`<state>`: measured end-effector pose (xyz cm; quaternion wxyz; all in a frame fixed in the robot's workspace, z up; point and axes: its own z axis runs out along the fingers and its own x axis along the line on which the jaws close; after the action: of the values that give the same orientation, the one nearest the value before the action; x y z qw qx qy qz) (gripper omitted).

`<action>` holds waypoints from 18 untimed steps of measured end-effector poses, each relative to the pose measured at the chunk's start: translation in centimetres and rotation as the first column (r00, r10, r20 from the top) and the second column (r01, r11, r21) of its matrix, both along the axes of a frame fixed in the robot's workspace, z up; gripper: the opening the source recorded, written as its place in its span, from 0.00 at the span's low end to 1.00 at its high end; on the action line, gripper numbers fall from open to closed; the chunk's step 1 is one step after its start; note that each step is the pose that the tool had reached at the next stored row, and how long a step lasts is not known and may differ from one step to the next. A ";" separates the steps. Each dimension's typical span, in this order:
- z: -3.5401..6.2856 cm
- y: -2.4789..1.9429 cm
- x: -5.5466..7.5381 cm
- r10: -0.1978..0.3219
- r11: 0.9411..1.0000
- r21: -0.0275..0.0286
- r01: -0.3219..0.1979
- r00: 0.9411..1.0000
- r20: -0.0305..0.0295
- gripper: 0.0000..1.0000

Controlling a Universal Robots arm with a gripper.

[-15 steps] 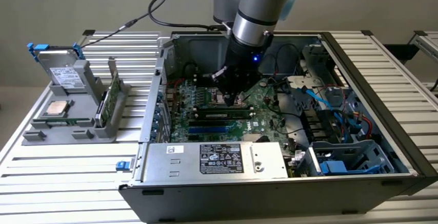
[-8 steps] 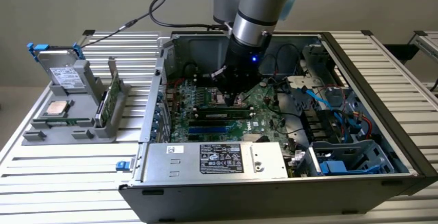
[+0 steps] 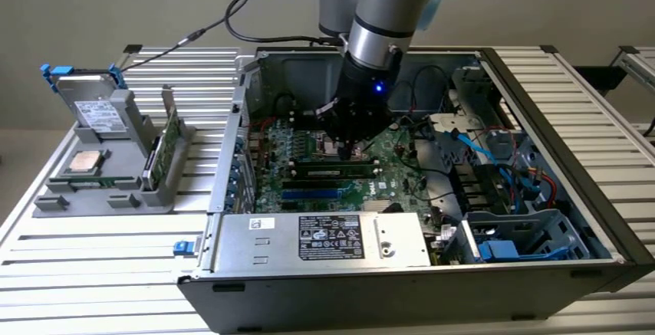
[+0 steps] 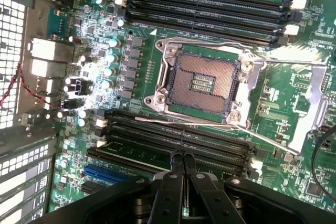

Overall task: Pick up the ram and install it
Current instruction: 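Press down the ram until it locks into place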

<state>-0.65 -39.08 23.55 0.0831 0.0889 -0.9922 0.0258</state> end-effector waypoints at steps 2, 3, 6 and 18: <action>0.00 0.00 0.0 -0.012 1.000 -0.011 0.012 1.000 0.010 0.10; 0.00 0.00 0.0 -0.017 1.000 -0.015 0.017 1.000 0.016 0.10; 0.01 -0.01 0.0 -0.030 0.999 -0.022 0.031 0.999 0.038 0.10; 1.29 0.00 -1.1 -0.041 0.999 -0.022 0.043 0.994 0.097 0.10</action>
<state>-1.74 -39.08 24.84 0.0369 0.0657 -0.9964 0.0401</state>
